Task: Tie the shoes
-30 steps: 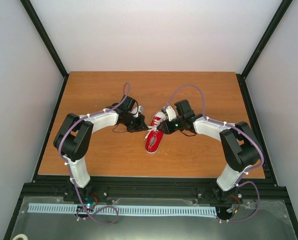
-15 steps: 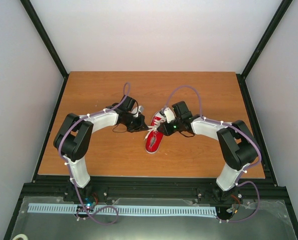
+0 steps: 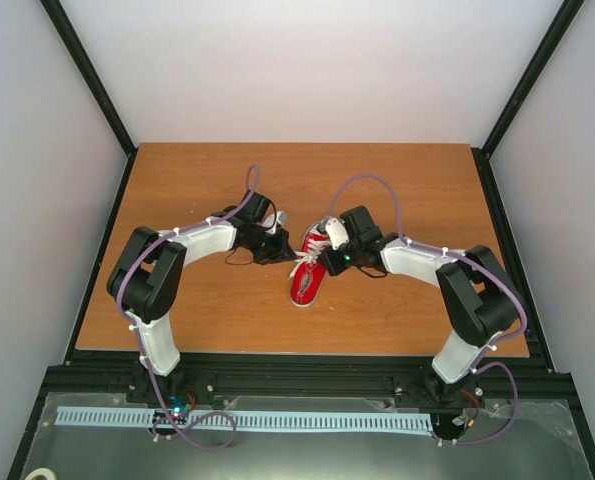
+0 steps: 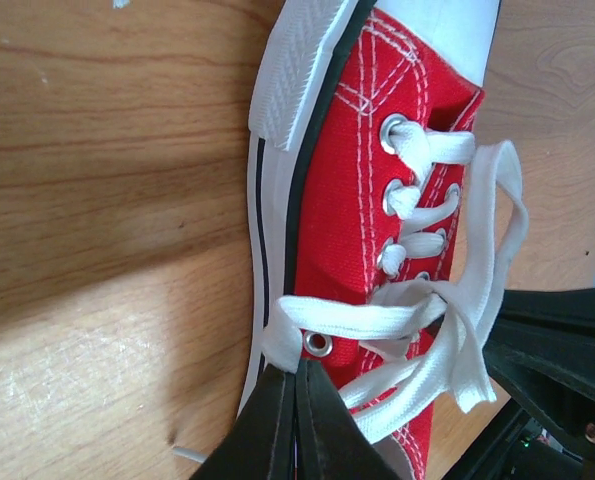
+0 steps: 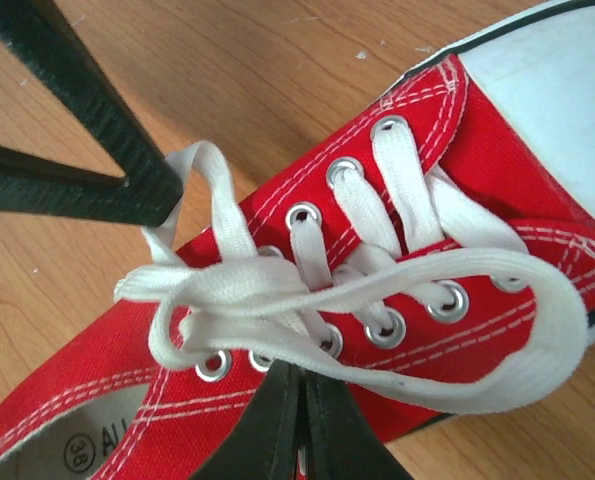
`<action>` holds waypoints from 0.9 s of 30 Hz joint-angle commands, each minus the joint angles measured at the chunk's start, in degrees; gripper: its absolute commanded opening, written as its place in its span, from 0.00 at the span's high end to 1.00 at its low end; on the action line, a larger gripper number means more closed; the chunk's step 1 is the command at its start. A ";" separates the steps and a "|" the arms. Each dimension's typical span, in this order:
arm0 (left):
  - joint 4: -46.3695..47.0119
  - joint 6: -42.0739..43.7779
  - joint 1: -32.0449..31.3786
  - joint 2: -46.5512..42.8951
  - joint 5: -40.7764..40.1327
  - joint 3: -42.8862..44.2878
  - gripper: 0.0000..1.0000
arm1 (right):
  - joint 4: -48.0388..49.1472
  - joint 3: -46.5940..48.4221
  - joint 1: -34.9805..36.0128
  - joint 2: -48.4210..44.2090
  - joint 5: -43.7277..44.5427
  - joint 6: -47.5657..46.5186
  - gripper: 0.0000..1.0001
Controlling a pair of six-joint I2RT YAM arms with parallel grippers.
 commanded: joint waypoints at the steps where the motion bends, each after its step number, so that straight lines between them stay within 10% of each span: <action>1: 2.25 -1.06 0.33 -2.30 -1.38 0.59 0.90 | -1.26 -2.07 0.29 -4.08 2.13 1.27 0.97; 10: 6.08 -3.05 0.33 -6.51 -4.56 -1.68 0.58 | -4.10 -6.50 0.27 -8.75 2.56 6.16 0.97; 27: 1.62 2.43 0.33 1.11 2.39 3.87 0.64 | -2.55 -9.62 0.27 -10.38 1.37 10.22 0.97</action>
